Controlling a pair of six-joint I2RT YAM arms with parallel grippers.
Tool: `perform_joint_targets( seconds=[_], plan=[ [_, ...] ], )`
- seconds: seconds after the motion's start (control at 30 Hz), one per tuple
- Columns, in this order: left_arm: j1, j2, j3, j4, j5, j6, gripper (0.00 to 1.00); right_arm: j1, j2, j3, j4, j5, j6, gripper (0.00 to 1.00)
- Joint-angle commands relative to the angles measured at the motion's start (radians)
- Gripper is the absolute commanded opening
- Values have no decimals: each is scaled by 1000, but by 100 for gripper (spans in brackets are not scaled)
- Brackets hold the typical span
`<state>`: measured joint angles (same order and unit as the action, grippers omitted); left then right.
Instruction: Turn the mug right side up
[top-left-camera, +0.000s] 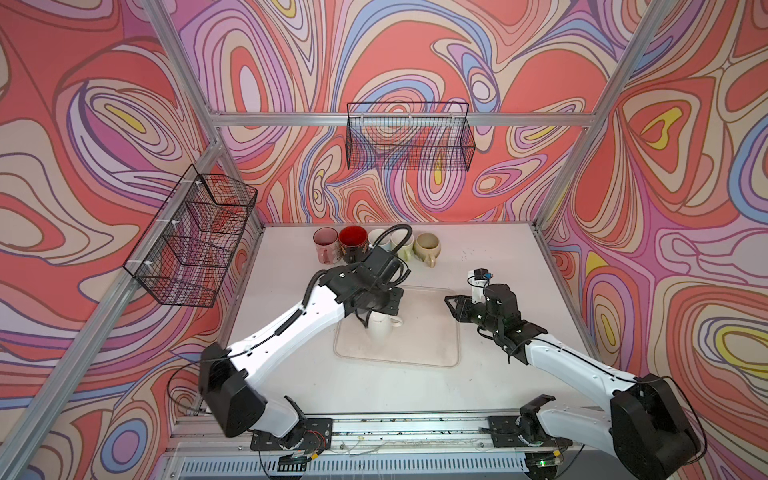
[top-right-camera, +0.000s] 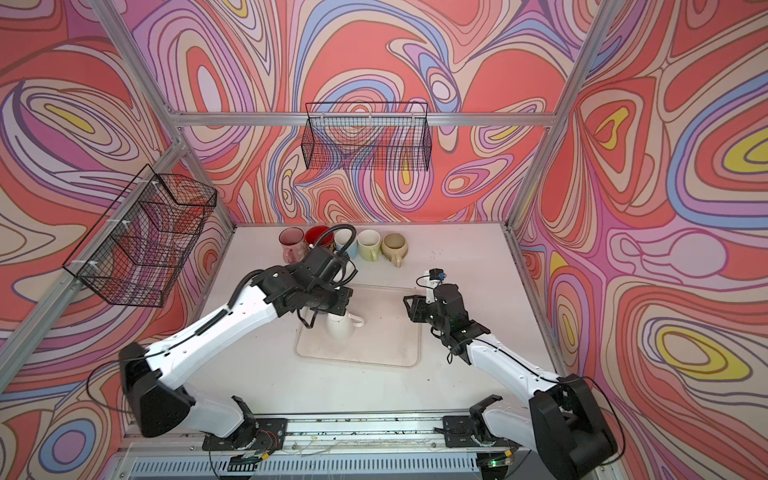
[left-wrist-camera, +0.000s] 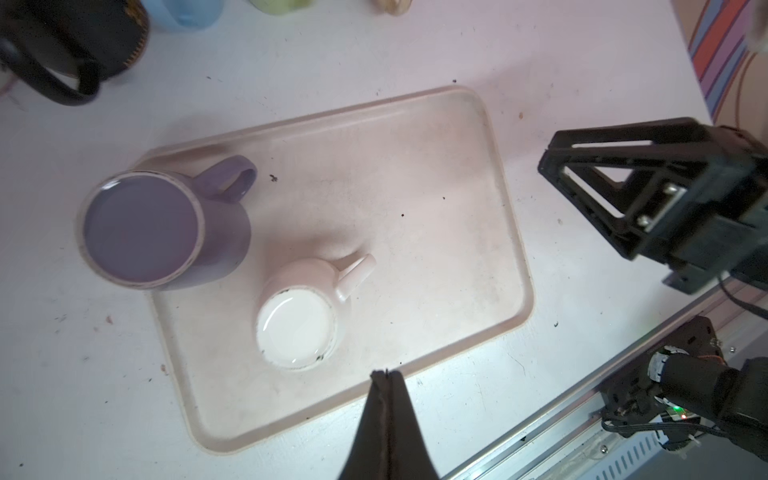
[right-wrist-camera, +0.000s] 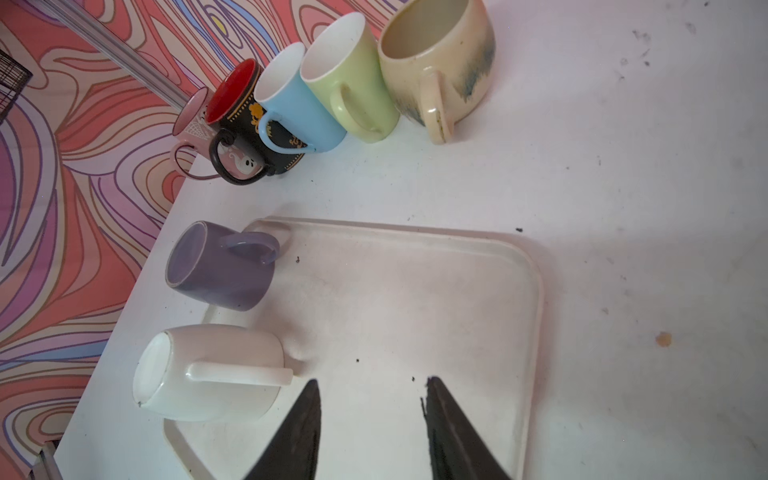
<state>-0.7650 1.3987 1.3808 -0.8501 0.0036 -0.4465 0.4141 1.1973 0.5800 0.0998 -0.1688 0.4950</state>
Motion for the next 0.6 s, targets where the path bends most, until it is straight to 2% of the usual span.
perform_joint_targets(
  seconds=[0.0, 0.13, 0.37, 0.57],
  plan=[
    [0, -118, -84, -2, -101, -11, 7, 11, 74, 100, -100, -37, -40, 40],
    [0, -274, -181, -7, -177, -1, 9, 60, 209, 255, -223, -32, -88, 37],
    [1, -451, -322, -29, -254, 10, 16, 125, 419, 497, -388, -8, -133, 29],
    [1, -573, -405, -51, -307, 21, 29, 160, 547, 646, -476, 17, -151, 26]
  ],
)
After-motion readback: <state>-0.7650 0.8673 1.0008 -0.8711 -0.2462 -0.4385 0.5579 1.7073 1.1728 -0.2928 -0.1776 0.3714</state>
